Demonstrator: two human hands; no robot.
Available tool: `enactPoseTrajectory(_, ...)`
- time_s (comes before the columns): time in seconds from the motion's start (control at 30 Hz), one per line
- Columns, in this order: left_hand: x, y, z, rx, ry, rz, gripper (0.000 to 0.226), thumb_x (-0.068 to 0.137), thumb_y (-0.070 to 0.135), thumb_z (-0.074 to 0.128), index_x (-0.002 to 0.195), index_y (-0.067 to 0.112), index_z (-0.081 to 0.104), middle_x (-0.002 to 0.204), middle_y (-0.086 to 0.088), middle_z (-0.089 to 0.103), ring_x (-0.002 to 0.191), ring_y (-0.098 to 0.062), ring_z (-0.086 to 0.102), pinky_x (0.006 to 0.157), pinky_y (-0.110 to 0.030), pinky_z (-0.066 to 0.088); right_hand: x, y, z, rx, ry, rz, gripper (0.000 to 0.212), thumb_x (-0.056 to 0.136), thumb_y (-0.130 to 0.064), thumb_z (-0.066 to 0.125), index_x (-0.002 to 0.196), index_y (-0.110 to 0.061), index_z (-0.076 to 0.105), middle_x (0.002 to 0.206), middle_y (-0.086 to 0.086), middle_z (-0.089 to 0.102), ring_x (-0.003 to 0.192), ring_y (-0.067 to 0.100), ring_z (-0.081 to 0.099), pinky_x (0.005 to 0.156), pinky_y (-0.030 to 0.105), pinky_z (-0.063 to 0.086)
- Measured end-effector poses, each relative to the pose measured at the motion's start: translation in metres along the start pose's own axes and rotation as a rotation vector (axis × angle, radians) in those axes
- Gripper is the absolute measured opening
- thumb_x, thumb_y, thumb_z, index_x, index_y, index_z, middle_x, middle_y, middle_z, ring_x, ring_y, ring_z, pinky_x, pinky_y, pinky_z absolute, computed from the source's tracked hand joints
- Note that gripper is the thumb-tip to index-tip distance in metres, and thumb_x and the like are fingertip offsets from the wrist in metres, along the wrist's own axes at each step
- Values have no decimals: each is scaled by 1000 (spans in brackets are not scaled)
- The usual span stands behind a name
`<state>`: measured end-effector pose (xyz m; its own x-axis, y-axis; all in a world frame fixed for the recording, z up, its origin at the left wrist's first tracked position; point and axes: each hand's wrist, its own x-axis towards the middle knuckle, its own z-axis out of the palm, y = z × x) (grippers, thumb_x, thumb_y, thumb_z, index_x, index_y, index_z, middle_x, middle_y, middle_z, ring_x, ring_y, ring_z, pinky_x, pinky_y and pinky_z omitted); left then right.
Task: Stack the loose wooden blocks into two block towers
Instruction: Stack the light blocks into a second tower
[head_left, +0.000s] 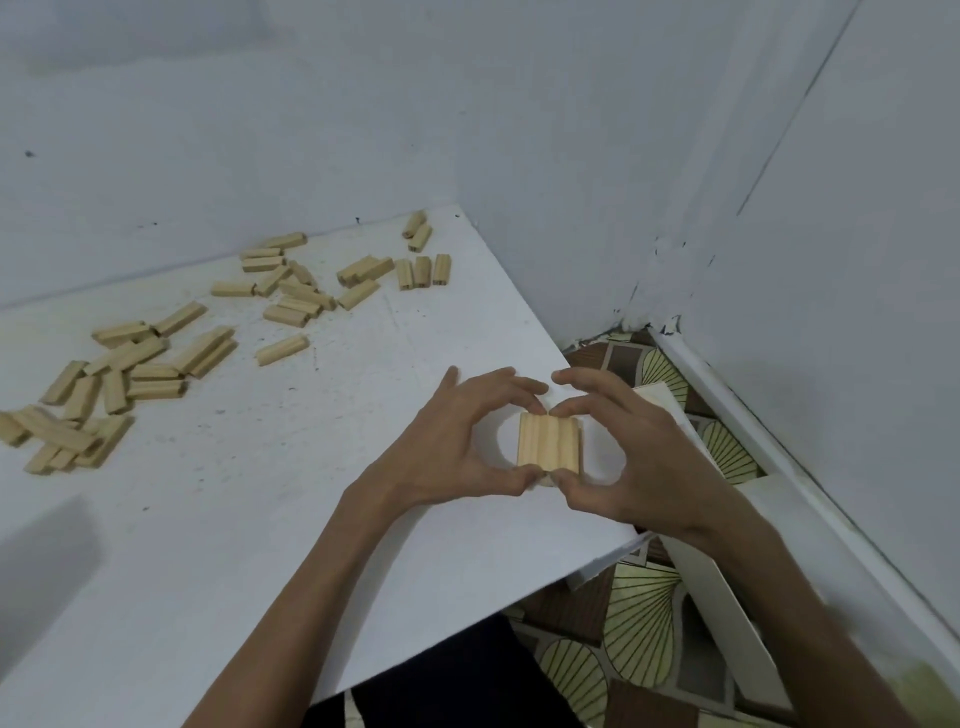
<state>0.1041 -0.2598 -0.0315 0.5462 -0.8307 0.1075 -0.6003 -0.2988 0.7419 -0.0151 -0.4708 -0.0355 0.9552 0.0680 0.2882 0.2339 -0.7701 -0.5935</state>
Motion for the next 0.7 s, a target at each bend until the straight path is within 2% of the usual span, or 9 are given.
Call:
enactPoseTrajectory(0.27,3,0,3,27,-16,0,59,70,55,79,124,37,62,145,27,52,150,2,28,124,-63,4,-6,4,2,2,3,36,57,74,-41,82,122,-18,62,147,-14,46,130,-1,48,99,18,46)
enactPoseTrajectory(0.7,4,-2,7,32,9,6,61,69,59,76,124,37,63,145,28,52,149,4,27,124,-62,4,-6,6,4,-15,2,26,56,74,-44,79,121,-21,61,148,-13,46,131,6,51,99,22,47)
